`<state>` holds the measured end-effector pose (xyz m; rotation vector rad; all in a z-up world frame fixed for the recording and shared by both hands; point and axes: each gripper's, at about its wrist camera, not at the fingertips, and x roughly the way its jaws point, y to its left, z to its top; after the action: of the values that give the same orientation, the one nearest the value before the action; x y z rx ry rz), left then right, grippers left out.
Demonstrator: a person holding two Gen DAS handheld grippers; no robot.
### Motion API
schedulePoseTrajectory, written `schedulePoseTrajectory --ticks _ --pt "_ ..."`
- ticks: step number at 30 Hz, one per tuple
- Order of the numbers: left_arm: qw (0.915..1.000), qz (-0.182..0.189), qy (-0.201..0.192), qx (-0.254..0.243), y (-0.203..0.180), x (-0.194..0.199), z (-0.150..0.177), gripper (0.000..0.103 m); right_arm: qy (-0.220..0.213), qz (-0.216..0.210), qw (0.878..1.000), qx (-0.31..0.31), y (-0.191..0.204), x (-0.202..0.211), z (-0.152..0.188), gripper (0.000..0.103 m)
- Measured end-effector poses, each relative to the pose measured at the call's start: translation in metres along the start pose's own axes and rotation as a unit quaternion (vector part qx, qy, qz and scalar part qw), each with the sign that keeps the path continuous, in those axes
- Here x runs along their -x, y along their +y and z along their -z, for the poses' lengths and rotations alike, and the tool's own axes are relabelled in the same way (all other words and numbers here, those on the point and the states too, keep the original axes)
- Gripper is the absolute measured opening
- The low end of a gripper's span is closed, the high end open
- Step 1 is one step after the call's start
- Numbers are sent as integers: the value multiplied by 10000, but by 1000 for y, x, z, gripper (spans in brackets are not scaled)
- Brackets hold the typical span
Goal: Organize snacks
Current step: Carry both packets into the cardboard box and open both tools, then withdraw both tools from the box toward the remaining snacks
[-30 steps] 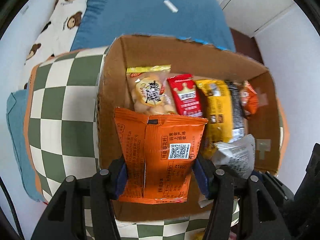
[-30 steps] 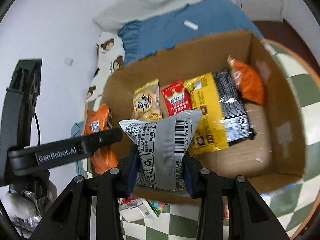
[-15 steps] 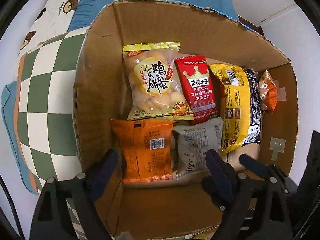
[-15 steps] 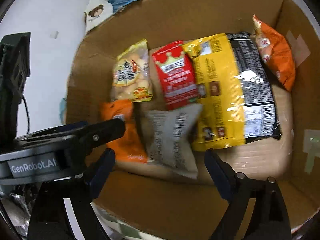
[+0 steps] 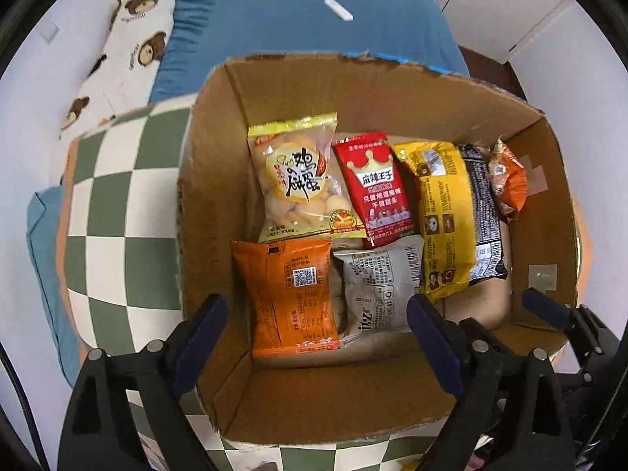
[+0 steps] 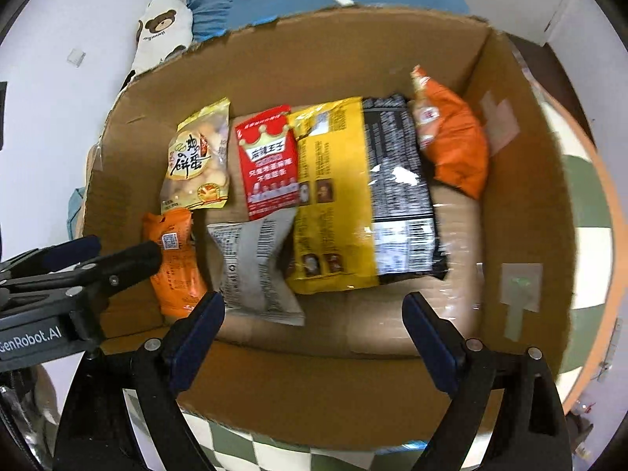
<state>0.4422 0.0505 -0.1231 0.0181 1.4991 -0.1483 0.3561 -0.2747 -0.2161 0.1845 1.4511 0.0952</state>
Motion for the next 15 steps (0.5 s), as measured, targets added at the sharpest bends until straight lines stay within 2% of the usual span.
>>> schedulePoseTrajectory --ticks 8,15 --pt "9976 -123 -686 -47 -10 34 28 94 -688 410 9966 191 -8 51 21 94" --pt "9892 -205 -1450 -114 -18 73 70 94 -1311 541 9897 216 -12 86 50 94"
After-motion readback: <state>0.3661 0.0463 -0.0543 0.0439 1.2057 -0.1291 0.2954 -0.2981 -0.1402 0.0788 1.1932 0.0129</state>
